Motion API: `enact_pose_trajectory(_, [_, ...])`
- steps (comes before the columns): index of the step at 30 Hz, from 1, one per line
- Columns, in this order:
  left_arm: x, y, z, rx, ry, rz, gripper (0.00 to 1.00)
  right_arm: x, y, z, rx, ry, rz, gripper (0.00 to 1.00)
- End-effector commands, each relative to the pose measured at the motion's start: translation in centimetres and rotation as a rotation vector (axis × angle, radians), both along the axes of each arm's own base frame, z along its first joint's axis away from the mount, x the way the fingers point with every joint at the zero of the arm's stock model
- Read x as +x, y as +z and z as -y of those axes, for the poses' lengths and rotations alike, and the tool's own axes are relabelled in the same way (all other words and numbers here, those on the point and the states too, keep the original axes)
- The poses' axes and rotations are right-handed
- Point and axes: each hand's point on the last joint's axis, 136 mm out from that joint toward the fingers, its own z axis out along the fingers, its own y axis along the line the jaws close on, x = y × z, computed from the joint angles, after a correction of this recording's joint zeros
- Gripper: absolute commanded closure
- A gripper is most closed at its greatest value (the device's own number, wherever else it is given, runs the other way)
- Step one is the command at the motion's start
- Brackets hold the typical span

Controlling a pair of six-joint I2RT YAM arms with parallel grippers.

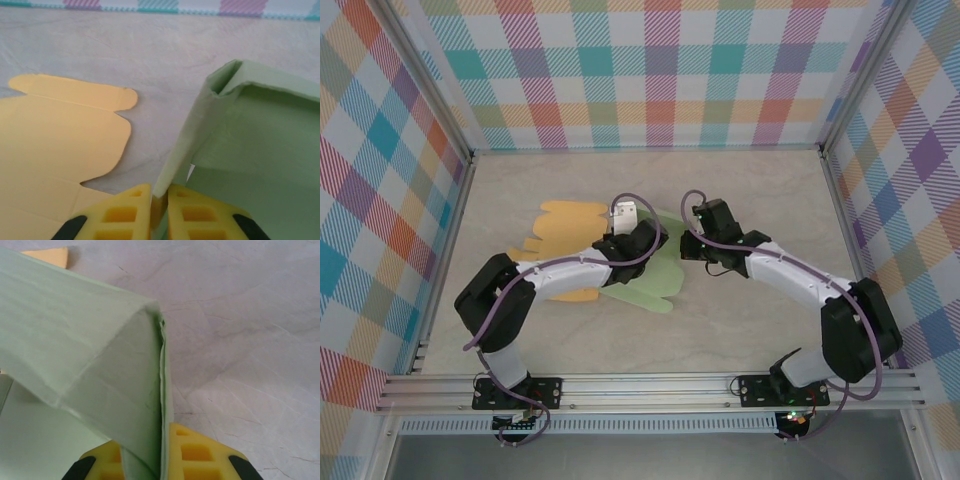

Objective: Fold the paper box

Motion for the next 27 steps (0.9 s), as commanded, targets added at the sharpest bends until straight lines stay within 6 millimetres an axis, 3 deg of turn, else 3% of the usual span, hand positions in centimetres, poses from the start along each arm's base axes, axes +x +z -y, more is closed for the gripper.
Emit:
enact_pose_trajectory(1, [0.8,-0.4,-0.1,-0.034,-0.063,-0.038,0.80,-0.9,-1.4,1.7,-0.092,-0.038,-0.084,1.00])
enact_pose_trajectory(5, [0.1,-0.9,0.8,-0.082,-0.116,-0.095,0.79,-1.3,-2.0,1.8,-0.123,-0.027,-0.131,1.00])
enact_pose_trajectory(11, [-1.2,-2.5,-0.5,-0.058,-0.076,-0.148,0.78,-2.1,-2.4,1.9,-0.151,-0.004,-0.199,1.00])
enact_pose_trajectory(20, [-3.8,-2.7,1.3,-0.145,-0.185,-0.185,0.46,-2.3,-3.9,2.6,-0.248,0.022,-0.261,1.00])
enact_pose_trajectory(24, [-5.4,-1.7,2.4,-0.217,-0.252,-0.185,0.29,-2.2,-4.6,2.9,-0.312,0.047,-0.300,1.00])
enact_pose_trajectory(27, [-6.3,-0.6,2.8,-0.274,-0.291,-0.182,0.25,-2.3,-5.0,2.9,-0.347,0.074,-0.335,1.00])
